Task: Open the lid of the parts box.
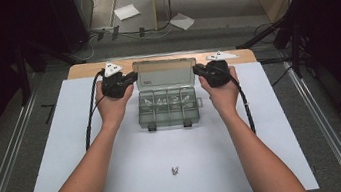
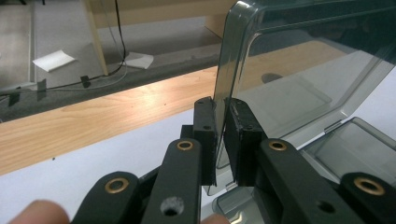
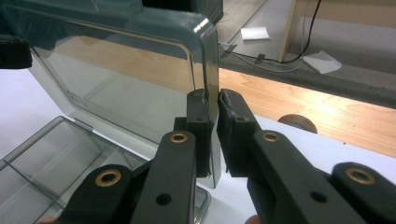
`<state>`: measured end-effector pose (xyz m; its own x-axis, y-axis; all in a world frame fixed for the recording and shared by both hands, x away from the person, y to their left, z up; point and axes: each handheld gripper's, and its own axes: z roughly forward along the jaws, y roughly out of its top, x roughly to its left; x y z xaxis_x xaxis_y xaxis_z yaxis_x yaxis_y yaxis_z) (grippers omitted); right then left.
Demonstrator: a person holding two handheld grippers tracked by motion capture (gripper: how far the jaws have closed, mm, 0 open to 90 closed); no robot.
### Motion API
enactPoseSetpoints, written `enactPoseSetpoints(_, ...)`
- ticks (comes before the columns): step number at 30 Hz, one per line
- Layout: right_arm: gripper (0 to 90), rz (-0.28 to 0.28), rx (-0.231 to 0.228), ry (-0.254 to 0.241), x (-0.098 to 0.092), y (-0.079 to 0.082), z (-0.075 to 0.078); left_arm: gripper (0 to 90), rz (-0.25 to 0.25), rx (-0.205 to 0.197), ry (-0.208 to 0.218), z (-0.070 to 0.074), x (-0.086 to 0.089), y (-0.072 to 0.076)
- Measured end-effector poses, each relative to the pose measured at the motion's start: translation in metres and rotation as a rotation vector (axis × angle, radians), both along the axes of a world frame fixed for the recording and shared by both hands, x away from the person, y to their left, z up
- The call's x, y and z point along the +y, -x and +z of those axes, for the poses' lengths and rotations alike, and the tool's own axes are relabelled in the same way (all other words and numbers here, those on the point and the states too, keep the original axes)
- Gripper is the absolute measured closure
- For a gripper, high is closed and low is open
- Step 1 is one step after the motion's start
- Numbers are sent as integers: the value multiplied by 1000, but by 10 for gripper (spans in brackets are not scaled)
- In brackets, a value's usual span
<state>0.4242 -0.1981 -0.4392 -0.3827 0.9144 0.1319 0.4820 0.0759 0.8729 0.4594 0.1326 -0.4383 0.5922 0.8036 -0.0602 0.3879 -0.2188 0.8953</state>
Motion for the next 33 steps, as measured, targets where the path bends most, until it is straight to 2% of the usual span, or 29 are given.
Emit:
enactPoseSetpoints(2, 844, -2, 2, -6, 0, -2, -2, 821, 3, 16, 16, -3, 0, -2)
enactPoseSetpoints(8, 844, -8, 21, -22, 0, -6, -9, 821, 1, 37, 26, -8, 1, -6)
enactPoseSetpoints(19, 849, -14, 79, -22, 0, -14, -28, 820, 9, 81, 19, -20, 0, -12)
enactPoseSetpoints(20, 850, -14, 82, -28, 0, -15, -29, 821, 9, 81, 19, -20, 0, -12)
enactPoseSetpoints(23, 851, -17, 102, -61, -1, -18, -32, 821, 16, 117, 48, -27, 1, -17)
enactPoseSetpoints(33, 857, -43, 114, -74, 0, -25, -39, 821, 23, 163, 56, -35, 1, -24)
